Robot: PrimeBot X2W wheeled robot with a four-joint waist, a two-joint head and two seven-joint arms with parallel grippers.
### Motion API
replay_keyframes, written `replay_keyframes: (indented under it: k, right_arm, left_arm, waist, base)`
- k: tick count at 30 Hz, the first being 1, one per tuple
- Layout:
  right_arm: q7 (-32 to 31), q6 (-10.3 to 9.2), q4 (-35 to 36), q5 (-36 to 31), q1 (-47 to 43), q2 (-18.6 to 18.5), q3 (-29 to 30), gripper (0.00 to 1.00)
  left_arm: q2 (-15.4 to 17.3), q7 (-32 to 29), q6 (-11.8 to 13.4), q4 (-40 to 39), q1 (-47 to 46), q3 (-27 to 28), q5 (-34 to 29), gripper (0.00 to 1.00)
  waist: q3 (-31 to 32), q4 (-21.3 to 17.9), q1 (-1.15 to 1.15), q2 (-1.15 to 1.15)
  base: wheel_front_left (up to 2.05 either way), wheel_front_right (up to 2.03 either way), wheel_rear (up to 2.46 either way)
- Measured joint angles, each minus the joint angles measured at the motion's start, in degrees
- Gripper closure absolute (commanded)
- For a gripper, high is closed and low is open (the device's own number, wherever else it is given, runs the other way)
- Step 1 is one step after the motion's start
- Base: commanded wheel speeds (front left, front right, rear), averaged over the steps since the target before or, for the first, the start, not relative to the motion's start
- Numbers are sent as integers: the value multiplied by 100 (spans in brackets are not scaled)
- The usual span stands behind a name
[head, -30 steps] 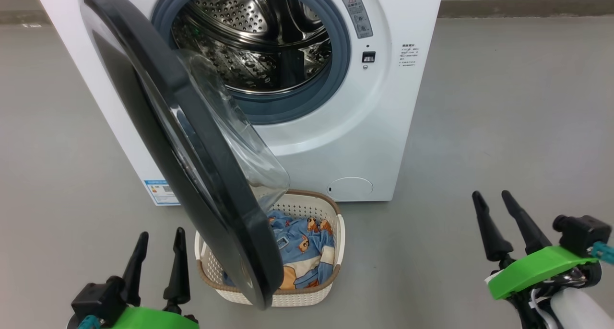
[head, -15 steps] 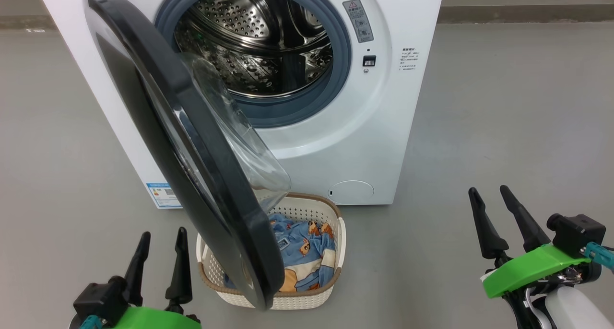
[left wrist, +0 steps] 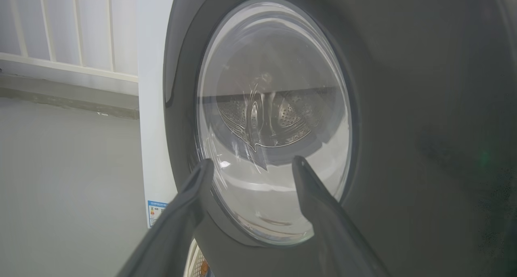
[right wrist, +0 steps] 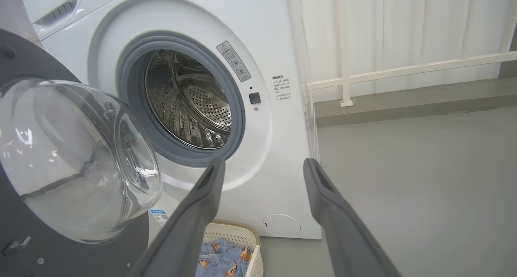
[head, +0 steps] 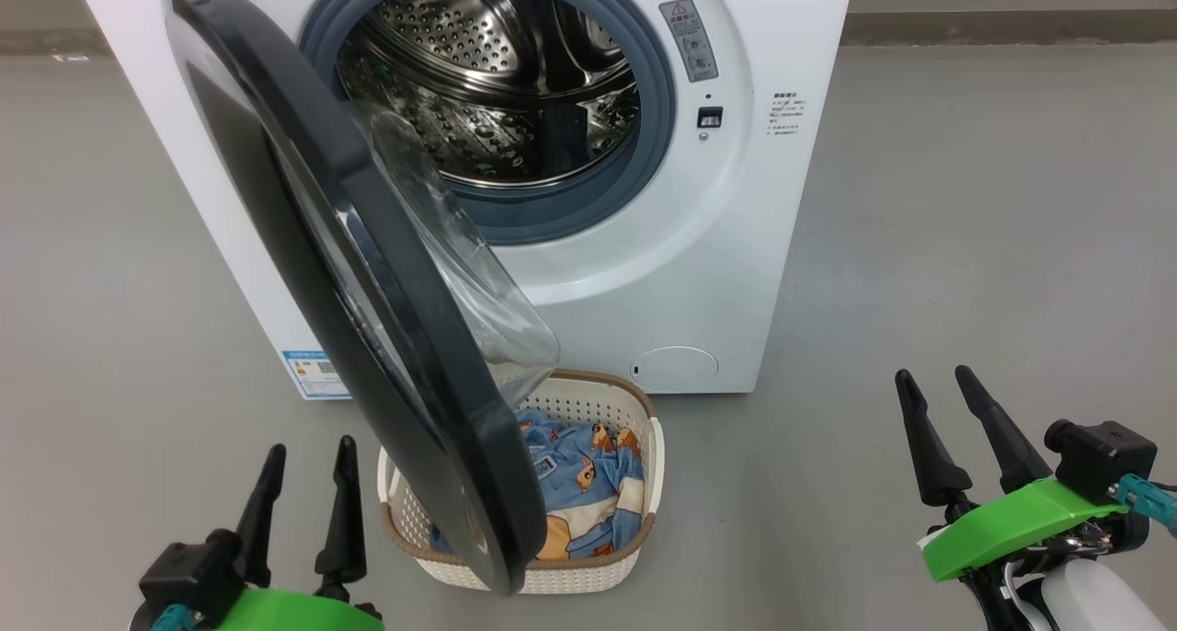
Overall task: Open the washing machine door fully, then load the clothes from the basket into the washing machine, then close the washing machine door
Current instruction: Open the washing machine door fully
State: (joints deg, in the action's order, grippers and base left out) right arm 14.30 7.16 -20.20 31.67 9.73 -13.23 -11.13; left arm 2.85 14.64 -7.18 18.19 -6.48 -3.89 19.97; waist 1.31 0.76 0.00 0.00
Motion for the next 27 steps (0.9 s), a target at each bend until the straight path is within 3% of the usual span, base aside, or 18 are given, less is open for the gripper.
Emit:
replay_keyframes:
  k: [27]
  right_arm:
    - [0, 0, -53, 1, 2, 22, -4, 0]
  left_arm:
    - [-1, 0, -2, -1, -1, 27, -45, 0]
  waist:
    - [-28, -7, 0, 0]
  base:
    - [0, 0, 0]
